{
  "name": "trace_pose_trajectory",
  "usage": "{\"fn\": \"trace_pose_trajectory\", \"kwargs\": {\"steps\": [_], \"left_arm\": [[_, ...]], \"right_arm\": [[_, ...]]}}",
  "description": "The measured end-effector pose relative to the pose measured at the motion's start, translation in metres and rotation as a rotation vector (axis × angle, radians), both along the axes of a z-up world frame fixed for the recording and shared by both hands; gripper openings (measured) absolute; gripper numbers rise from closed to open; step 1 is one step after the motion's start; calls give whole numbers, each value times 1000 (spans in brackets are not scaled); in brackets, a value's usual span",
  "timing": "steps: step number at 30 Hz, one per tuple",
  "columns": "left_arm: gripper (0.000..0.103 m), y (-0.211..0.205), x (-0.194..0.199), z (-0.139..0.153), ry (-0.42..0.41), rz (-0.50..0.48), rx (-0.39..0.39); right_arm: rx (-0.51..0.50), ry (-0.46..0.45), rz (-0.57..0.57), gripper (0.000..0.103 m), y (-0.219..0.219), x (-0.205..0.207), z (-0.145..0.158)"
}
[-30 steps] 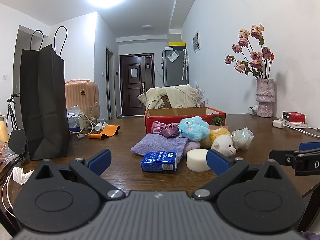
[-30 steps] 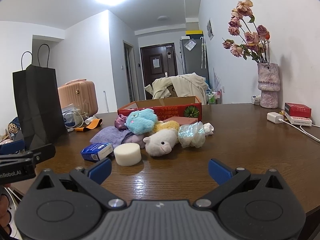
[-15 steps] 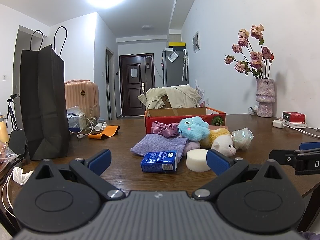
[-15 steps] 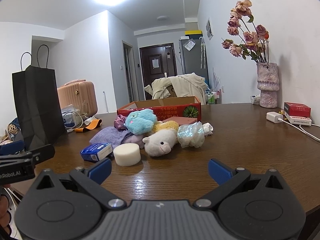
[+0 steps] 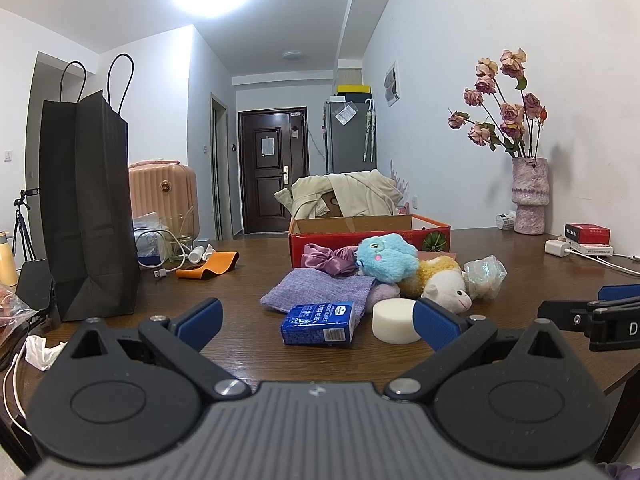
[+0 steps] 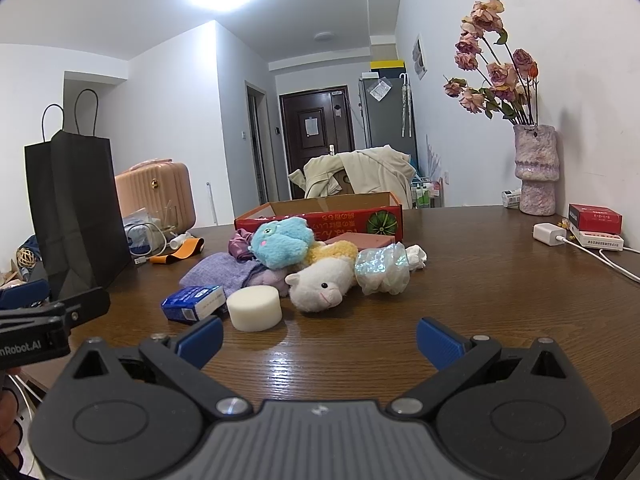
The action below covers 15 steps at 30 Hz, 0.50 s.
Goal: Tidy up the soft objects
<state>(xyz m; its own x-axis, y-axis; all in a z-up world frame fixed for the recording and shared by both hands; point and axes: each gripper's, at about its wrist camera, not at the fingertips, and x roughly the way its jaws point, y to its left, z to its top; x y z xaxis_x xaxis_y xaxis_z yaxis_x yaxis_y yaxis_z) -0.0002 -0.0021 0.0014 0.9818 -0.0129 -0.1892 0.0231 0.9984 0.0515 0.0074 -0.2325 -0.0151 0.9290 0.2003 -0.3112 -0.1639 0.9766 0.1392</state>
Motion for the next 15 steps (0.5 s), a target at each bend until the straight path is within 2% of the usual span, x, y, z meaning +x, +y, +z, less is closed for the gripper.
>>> {"fn": "trace_pose_trajectory", "kwargs": {"steps": [15], "left_arm": [[103, 0, 0, 0, -1, 0, 0]], "right_arm": [[2, -4, 1, 103, 0, 0, 0]]}}
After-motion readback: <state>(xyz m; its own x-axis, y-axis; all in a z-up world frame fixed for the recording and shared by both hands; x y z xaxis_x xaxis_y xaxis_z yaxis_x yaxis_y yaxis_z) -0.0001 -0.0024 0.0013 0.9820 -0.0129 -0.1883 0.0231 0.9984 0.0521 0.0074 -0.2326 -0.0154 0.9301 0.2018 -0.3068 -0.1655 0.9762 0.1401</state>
